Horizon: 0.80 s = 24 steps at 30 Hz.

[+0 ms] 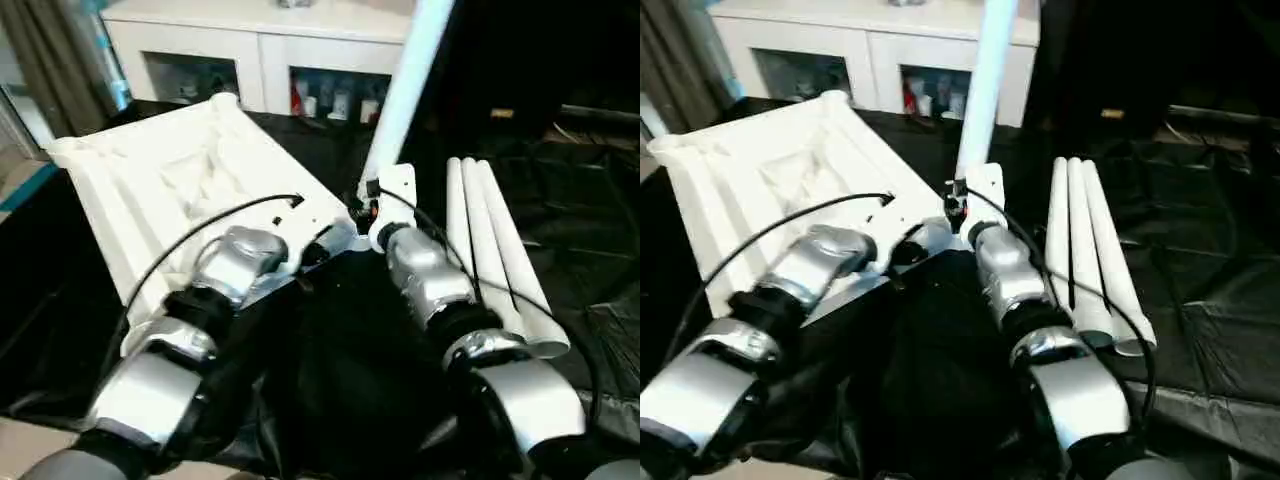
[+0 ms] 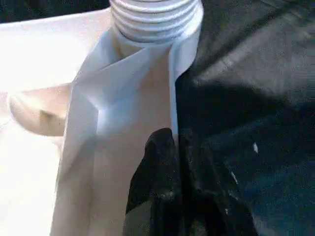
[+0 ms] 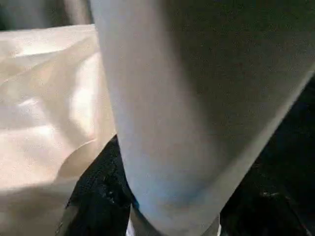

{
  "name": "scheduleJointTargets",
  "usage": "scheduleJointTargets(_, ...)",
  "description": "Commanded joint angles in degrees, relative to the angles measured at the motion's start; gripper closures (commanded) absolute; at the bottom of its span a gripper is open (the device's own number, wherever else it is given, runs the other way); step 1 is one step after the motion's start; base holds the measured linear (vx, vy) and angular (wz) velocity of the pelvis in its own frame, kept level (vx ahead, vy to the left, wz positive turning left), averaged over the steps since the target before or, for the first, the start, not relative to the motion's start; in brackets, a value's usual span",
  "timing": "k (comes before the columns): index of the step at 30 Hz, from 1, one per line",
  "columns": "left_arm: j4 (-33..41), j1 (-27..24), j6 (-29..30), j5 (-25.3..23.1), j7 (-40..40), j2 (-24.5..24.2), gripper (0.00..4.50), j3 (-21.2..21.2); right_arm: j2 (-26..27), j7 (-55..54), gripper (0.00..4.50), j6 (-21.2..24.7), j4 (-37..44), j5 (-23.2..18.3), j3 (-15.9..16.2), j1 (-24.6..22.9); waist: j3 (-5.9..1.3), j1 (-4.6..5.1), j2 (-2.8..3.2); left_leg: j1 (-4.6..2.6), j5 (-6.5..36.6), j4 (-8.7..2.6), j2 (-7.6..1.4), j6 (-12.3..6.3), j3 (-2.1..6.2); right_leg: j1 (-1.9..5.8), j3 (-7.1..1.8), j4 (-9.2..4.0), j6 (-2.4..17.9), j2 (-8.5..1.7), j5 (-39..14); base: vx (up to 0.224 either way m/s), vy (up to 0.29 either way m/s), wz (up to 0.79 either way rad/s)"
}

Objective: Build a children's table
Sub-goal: Insert table leg to table base, then rotate leg to tighten

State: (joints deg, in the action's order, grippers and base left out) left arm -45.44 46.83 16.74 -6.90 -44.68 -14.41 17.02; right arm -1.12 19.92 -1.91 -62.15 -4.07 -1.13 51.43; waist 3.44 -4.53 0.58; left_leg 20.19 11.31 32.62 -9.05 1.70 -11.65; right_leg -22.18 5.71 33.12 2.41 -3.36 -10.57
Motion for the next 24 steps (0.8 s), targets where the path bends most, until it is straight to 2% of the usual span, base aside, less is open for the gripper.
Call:
scheduleJointTargets(1, 3.2, 0.1, -3.2, -0.6, -3.5, -2.9, 4.50, 0.8, -0.9, 10.5, 2.60, 6.1, -3.5, 1.3, 4.0, -2.7, -3.59, -0.46, 0.33, -0.16, 7.6, -3.56, -5.37, -3.83, 2.54, 2.92, -4.49, -2.88, 13.8, -7.54, -5.0, 0.000, 0.000, 0.00)
scheduleJointTargets(2, 3.4, -0.3, -4.4, -0.6, -4.6, -3.8, 4.50, 1.0, -2.2, 13.4, 2.60, 6.5, -3.3, 1.7, 4.7, -2.6, -3.71, -0.73, 0.41, -0.07, 6.2, -3.40, -5.49, -4.45, 2.46, 3.12, -4.28, -2.49, 14.2, -7.37, -3.3, 0.000, 0.000, 0.00)
scheduleJointTargets(5, 4.2, -1.2, -6.3, -0.1, -7.8, -5.4, 4.50, 1.3, -4.6, 19.1, 2.60, 6.8, -3.1, 2.5, 5.8, -2.6, -3.87, -1.09, 0.64, -0.29, 5.2, -3.19, -5.77, -5.09, 2.30, 2.78, -4.11, -2.10, 14.7, -7.22, -1.0, 0.000, 0.000, 0.00)
scheduleJointTargets(6, 5.8, -2.1, -8.0, 0.8, -11.1, -6.6, 4.50, 1.6, -6.4, 24.2, 2.60, 6.9, -2.9, 3.3, 6.9, -2.8, -3.91, -1.19, 0.55, -0.18, 4.8, -3.16, -5.81, -5.12, 2.33, 2.91, -4.06, -1.92, 15.1, -7.24, -0.2, 0.000, 0.000, 0.00)
scheduleJointTargets(7, 7.1, -2.8, -8.4, 1.5, -13.6, -7.4, 4.50, 1.7, -7.8, 28.3, 2.60, 6.5, -2.7, 4.1, 8.1, -3.0, -4.21, -1.39, 0.06, -0.11, 4.5, -3.02, -5.89, -5.36, 2.43, 3.22, -3.96, -1.58, 15.4, -7.48, 0.0, 0.000, 0.000, 0.00)
scheduleJointTargets(8, 8.1, -3.3, -9.5, 2.0, -15.3, -8.0, 4.50, 1.8, -8.7, 31.3, 2.60, 6.3, -2.3, 4.5, 8.9, -3.3, -4.04, -1.47, 0.25, -0.05, 4.6, -2.95, -5.92, -5.60, 2.29, 2.95, -3.98, -1.77, 15.4, -7.47, -0.3, 0.000, 0.000, 0.00)
scheduleJointTargets(10, 8.8, -3.7, -10.0, 2.4, -17.0, -8.7, 4.50, 2.0, -9.4, 34.1, 2.60, 5.8, -1.7, 4.7, 9.6, -3.7, -4.01, -1.69, 0.21, -0.17, 5.3, -2.98, -5.97, -5.62, 2.30, 2.91, -4.02, -1.85, 15.0, -7.39, -1.3, 0.000, 0.000, 0.00)
scheduleJointTargets(12, 9.5, -4.0, -11.2, 2.4, -19.3, -9.9, 4.50, 2.6, -10.6, 38.1, 2.60, 5.6, -0.6, 4.6, 10.5, -4.3, -3.97, -1.79, 0.02, -0.31, 5.6, -3.06, -5.97, -5.33, 2.25, 2.79, -4.06, -1.92, 14.9, -7.33, -2.2, 0.000, 0.000, 0.00)
scheduleJointTargets(14, 9.6, -4.2, -14.0, 3.4, -22.4, -10.8, 4.50, 2.4, -12.1, 44.4, 2.60, 5.4, 0.8, 4.2, 11.7, -5.5, -3.91, -2.34, -0.09, -0.35, 6.5, -3.00, -5.90, -4.64, 2.27, 2.80, -4.17, -2.20, 14.0, -7.45, -5.3, 0.000, 0.000, 0.00)
scheduleJointTargets(16, 9.5, -4.1, -14.6, 3.9, -23.2, -10.9, 4.50, 2.1, -12.5, 46.4, 2.60, 4.9, 1.5, 3.9, 12.1, -6.1, -3.91, -2.53, -0.03, -0.50, 6.8, -3.01, -5.95, -4.28, 2.22, 2.65, -4.21, -2.24, 13.9, -7.46, -6.0, 0.000, 0.000, 0.00)
scheduleJointTargets(17, 9.5, -4.0, -14.8, 4.0, -23.8, -11.1, 4.50, 2.0, -12.7, 47.2, 2.60, 4.3, 1.9, 3.8, 12.2, -6.5, -3.85, -2.82, 0.10, -0.76, 7.5, -3.06, -6.07, -3.53, 2.18, 2.42, -4.25, -2.43, 13.7, -7.40, -7.5, 0.000, 0.000, 0.00)
scheduleJointTargets(24, 9.3, -3.9, -15.6, 3.6, -24.2, -11.3, 4.50, 2.1, -12.6, 48.8, 2.60, 4.2, 3.7, 3.6, 12.2, -8.3, -3.78, -3.45, 0.06, -0.65, 8.8, -3.06, -6.01, -2.07, 2.36, 2.34, -4.39, -2.57, 12.5, -7.48, -11.2, 0.000, 0.000, 0.00)
